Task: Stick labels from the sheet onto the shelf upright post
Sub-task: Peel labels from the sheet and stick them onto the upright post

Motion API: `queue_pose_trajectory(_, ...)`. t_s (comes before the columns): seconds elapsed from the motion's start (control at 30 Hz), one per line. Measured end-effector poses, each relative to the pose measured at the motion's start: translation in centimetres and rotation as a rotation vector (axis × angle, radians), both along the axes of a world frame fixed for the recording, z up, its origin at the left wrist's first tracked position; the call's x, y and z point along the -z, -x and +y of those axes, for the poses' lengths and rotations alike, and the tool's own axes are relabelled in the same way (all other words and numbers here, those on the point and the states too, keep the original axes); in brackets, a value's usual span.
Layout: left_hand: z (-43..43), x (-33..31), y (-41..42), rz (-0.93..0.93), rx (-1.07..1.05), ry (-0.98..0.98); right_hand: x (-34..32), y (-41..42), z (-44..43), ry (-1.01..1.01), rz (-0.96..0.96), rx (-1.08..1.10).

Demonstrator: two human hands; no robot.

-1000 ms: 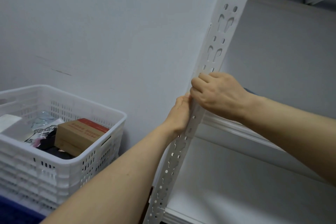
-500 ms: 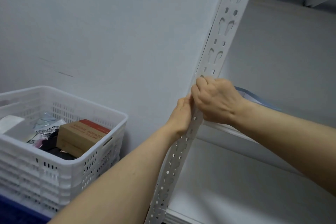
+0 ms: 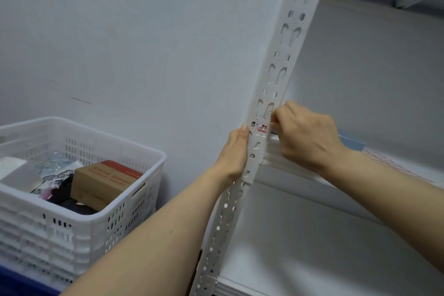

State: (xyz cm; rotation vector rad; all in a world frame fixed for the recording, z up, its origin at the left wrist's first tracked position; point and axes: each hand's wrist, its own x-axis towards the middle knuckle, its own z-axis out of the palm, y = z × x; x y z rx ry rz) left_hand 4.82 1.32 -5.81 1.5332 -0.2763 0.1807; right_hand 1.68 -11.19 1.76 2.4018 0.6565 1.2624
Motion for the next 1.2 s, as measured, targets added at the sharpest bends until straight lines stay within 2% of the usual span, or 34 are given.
queue_pose_trajectory(0.13,0.0,-0.1,0.6,0.002,-0.015,0.006,-1.1,0.9,-0.8,-0.601,0.371,-0.095)
queue_pose_trajectory(0.23,-0.3,-0.4,1.2,0.028,-0.089,-0.015,-2.2,1.0,-1.7,-1.167,0.636,-0.257)
queue_pose_trajectory(0.3,-0.7,-0.2,1.2,-0.021,-0.292,-0.146,-2.9,1.4,-2.6,-1.448,0.774,-0.306)
queue_pose_trajectory(0.37,-1.4,-0.2,1.8,-0.195,-0.583,-0.239,-3.6,1.6,-3.7,-1.604,0.874,-0.313)
queue_pose_trajectory(0.43,-2.6,-1.0,3.1,-0.449,-0.670,-0.183,-4.1,1.6,-4.9,-1.678,0.911,-0.307)
queue_pose_trajectory(0.5,-4.0,-2.6,4.1,-0.652,-0.575,-0.175,-4.6,1.3,-5.8,-1.673,0.849,-0.280)
queue_pose_trajectory(0.57,-5.6,-4.1,4.3,-0.712,-0.449,-0.202,-5.1,1.0,-6.6,-1.652,0.781,-0.273)
queue_pose_trajectory(0.67,-7.7,-6.1,3.9,-0.673,-0.329,-0.277,-6.0,0.3,-8.0,-1.669,0.747,-0.309)
queue_pose_trajectory(0.77,-9.3,-7.6,3.0,-0.550,-0.253,-0.414,-6.9,-0.1,-9.8,-1.684,0.758,-0.342)
queue_pose_trajectory(0.9,-11.1,-8.6,1.3,-0.440,-0.244,-0.658,-7.6,-0.9,-11.6,-1.703,0.789,-0.350)
queue_pose_trajectory(0.97,-11.7,-8.7,0.8,-0.413,-0.246,-0.704,-7.6,-1.5,-12.1,-1.713,0.807,-0.347)
queue_pose_trajectory(1.03,-12.2,-9.2,0.7,-0.394,-0.236,-0.631,-7.5,-1.9,-12.5,-1.729,0.830,-0.340)
queue_pose_trajectory(1.2,-13.1,-11.2,0.1,-0.351,-0.175,-0.269,-7.3,-2.6,-13.2,-1.801,0.946,-0.339)
